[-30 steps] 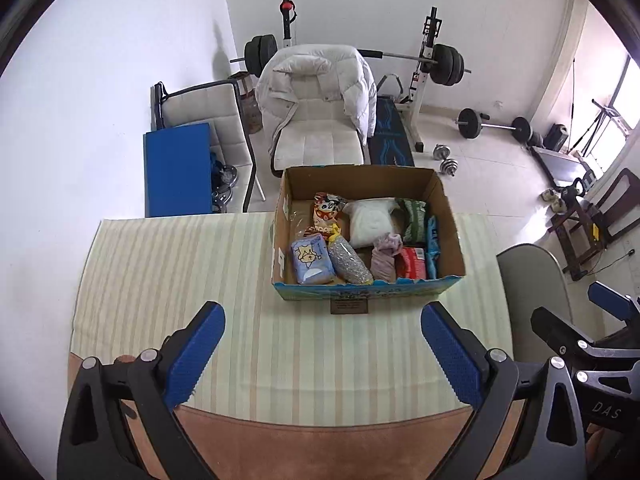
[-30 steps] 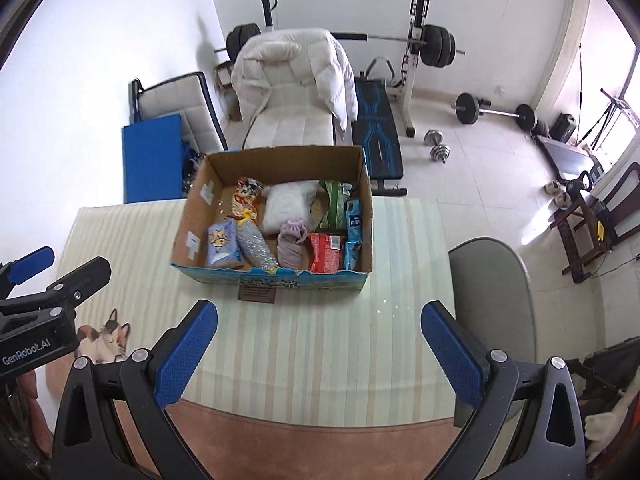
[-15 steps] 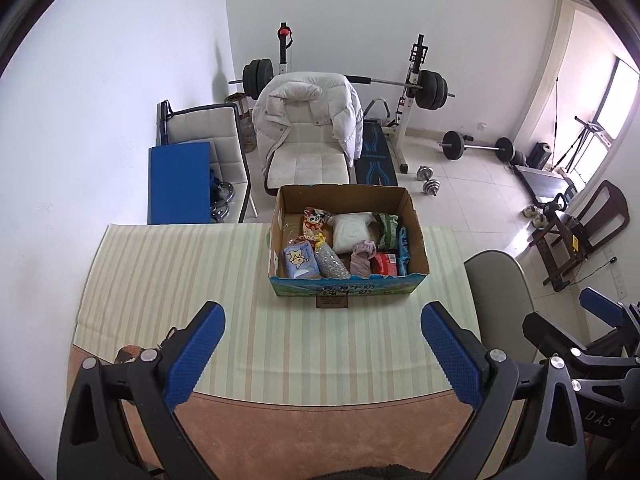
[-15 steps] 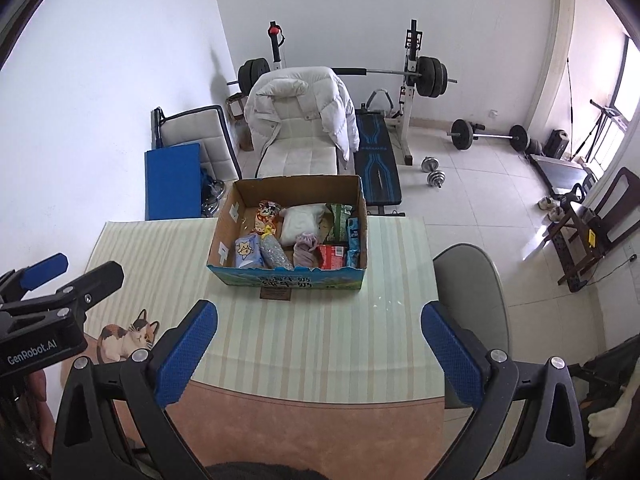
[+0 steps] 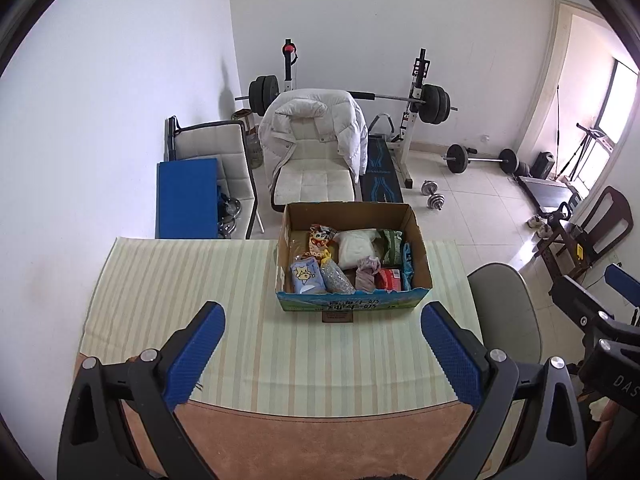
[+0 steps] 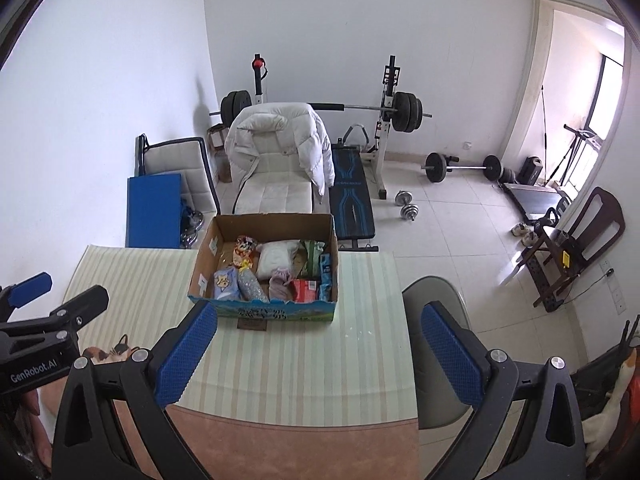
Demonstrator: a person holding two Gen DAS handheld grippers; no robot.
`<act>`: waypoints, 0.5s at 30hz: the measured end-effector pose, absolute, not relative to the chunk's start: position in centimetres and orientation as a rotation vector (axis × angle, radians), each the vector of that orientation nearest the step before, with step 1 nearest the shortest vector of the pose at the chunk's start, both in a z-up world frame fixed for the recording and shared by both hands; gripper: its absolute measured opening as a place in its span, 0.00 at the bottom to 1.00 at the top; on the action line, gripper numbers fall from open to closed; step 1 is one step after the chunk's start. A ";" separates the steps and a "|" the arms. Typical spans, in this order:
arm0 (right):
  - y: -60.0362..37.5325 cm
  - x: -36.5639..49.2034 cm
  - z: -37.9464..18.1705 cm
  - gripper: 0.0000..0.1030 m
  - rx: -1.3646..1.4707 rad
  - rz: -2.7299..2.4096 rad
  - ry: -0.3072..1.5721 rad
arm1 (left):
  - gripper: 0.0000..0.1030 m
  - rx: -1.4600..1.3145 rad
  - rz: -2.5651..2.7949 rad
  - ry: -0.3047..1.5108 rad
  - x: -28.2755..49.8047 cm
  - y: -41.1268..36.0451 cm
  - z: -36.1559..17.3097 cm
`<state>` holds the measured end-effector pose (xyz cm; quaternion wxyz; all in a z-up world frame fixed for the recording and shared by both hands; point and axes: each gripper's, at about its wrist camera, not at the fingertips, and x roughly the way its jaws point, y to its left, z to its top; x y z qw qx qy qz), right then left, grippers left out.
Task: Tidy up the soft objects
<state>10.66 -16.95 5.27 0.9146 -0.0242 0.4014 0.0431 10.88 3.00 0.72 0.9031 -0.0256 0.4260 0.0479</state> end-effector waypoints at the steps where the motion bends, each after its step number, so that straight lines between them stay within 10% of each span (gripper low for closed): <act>1: -16.9 10.7 5.5 1.00 -0.051 0.087 0.818 | 0.98 -0.052 0.100 0.876 10.9 3.0 0.8; 15: -16.6 10.8 6.3 1.00 -0.053 0.088 0.796 | 0.98 -0.059 0.102 0.848 11.0 3.2 1.6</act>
